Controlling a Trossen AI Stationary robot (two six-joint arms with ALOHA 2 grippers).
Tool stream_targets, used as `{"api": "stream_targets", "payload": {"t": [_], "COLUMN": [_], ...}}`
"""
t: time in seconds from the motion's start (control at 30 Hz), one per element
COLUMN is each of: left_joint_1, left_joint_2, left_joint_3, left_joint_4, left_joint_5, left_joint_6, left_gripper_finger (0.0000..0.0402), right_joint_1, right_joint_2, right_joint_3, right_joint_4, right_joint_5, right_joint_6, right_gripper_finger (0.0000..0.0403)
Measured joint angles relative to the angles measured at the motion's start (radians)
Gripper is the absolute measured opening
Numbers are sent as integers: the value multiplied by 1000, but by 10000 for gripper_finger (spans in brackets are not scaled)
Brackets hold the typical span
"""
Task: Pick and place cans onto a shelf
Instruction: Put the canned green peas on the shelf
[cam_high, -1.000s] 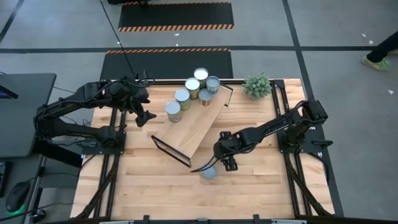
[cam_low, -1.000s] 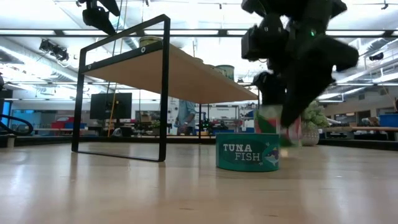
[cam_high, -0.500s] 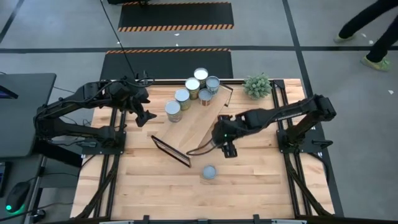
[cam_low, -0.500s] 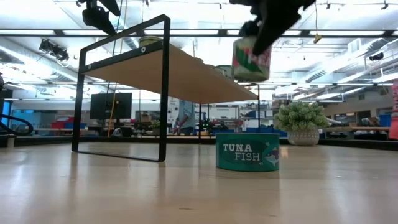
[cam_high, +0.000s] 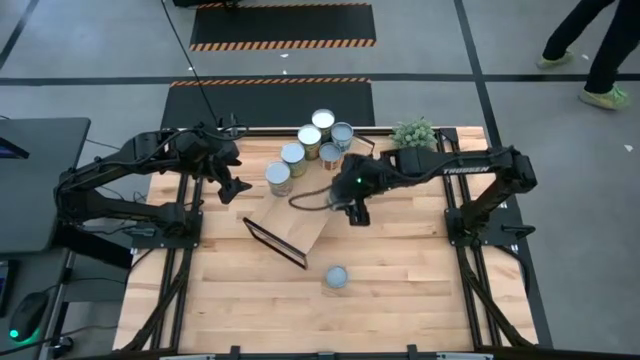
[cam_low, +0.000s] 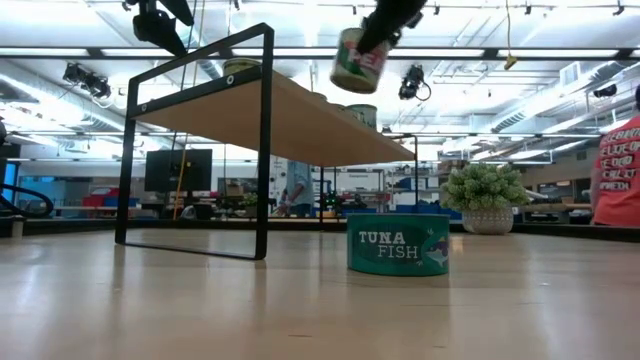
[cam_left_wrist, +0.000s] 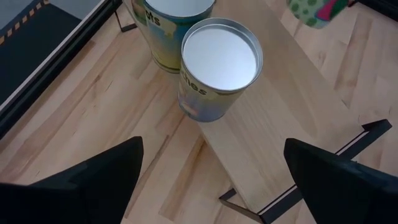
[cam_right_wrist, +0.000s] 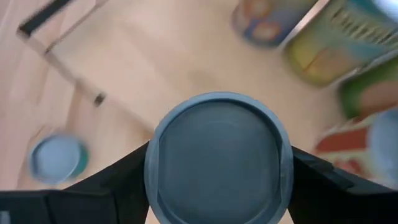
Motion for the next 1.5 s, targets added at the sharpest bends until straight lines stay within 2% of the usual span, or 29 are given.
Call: {"api": "stream_targets", "payload": {"t": [0.27, 0.47, 0.77, 1.13, 1.5], "left_joint_1": [0, 0, 0, 0, 0], "left_joint_2": [0, -1, 0, 0, 0], "left_joint_3": [0, 0, 0, 0, 0], "left_joint_4": [2, -2, -1, 0, 1], "left_joint_5": [-6, -8, -8, -8, -8], "left_joint_6": [27, 27, 25, 46, 21], "left_gripper_finger": [396, 396, 396, 396, 396], "right_joint_1": [-72, -77, -88, -124, -126], "right_joint_2": [20, 63, 114, 118, 117], "right_joint_3": [1, -28, -40, -40, -40], "right_joint_4": [191, 294, 285, 248, 201], "right_joint_5": [0, 33, 2, -39, -42], "right_joint_6": [-38, -63, -42, 47, 25], "right_gripper_finger": [293, 293, 294, 295, 295]}}
